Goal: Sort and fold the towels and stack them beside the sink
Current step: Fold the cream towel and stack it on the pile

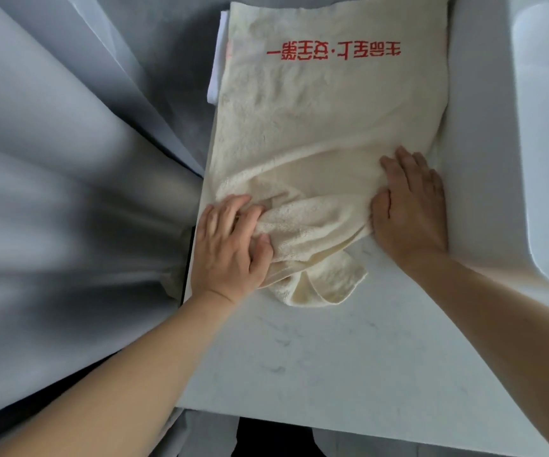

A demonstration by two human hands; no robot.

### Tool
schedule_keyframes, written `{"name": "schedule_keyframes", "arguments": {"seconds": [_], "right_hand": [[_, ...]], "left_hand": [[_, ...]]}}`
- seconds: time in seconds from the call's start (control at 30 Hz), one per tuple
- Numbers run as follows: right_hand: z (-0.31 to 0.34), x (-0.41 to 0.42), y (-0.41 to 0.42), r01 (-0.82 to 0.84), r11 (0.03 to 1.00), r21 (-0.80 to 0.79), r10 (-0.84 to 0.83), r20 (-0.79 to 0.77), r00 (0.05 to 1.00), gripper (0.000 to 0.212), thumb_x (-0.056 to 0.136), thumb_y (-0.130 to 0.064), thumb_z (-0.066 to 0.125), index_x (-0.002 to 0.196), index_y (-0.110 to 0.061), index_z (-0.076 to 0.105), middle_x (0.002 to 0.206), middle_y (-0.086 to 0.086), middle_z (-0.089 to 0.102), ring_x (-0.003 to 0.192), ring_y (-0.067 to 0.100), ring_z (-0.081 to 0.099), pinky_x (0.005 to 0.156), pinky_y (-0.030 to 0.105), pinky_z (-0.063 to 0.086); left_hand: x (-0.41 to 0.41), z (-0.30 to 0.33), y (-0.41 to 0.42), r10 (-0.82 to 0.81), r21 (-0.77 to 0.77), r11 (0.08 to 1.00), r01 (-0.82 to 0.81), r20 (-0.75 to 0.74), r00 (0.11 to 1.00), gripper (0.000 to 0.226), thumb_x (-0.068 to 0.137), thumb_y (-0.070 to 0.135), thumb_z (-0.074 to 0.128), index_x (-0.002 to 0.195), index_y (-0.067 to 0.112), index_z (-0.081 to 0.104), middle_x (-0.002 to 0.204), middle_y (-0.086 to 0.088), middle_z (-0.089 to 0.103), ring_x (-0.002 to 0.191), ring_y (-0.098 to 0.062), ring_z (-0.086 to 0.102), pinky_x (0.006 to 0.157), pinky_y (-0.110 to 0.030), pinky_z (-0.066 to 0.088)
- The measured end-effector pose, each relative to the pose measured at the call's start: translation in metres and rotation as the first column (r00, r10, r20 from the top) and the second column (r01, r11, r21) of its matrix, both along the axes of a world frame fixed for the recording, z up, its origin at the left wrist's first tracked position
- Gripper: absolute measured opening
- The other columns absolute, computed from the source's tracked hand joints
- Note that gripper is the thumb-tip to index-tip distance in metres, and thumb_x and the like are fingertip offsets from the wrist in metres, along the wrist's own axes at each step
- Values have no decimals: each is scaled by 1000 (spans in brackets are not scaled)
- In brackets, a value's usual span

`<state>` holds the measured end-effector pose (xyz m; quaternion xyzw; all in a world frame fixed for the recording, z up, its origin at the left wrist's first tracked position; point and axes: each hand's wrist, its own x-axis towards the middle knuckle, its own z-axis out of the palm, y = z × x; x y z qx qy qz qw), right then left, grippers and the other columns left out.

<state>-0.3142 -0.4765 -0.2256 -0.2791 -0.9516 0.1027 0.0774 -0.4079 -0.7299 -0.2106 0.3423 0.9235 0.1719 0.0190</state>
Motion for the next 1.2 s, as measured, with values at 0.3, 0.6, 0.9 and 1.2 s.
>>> {"name": "schedule_keyframes", "arguments": {"seconds": [0.3, 0.6, 0.9, 1.2], "right_hand": [[1, 118, -72, -93, 995, -30, 96, 105, 990, 62, 94, -35, 33, 150, -9, 36, 159, 11, 28, 148, 31, 22, 118, 53, 16], [0, 115, -70, -95, 995, -29, 97, 84, 992, 61, 94, -33, 30, 149, -9, 38, 157, 11, 31, 147, 30, 25, 118, 53, 17], [-1, 117, -71, -48, 998, -43, 48, 3, 999, 54, 97, -33, 30, 143, -9, 45, 154, 9, 39, 144, 27, 31, 119, 47, 18], [-2, 116, -68, -5, 998, -64, 2, -60, 998, 54, 99, -43, 27, 140, -17, 52, 152, 6, 42, 142, 23, 34, 119, 42, 19]], "left_hand": [[1, 5, 1, -6, 4, 1000, 6, 13, 1000, 43, 83, 28, 46, 118, 9, 63, 130, -10, 56, 126, -32, 49, 107, -52, 36], [3, 0, -1, -12, 202, 979, 9, 16, 1000, 32, 87, 22, 52, 110, 1, 56, 117, -13, 59, 111, -33, 55, 98, -51, 44], [7, 1, -17, 4, 131, 991, 2, -39, 999, 13, 95, 17, 52, 100, 6, 58, 106, -10, 61, 98, -33, 55, 90, -42, 41], [-5, 46, -7, -64, -97, 993, 67, 40, 997, 18, 99, 24, 49, 111, 11, 54, 112, -6, 57, 107, -31, 48, 92, -38, 36]]}}
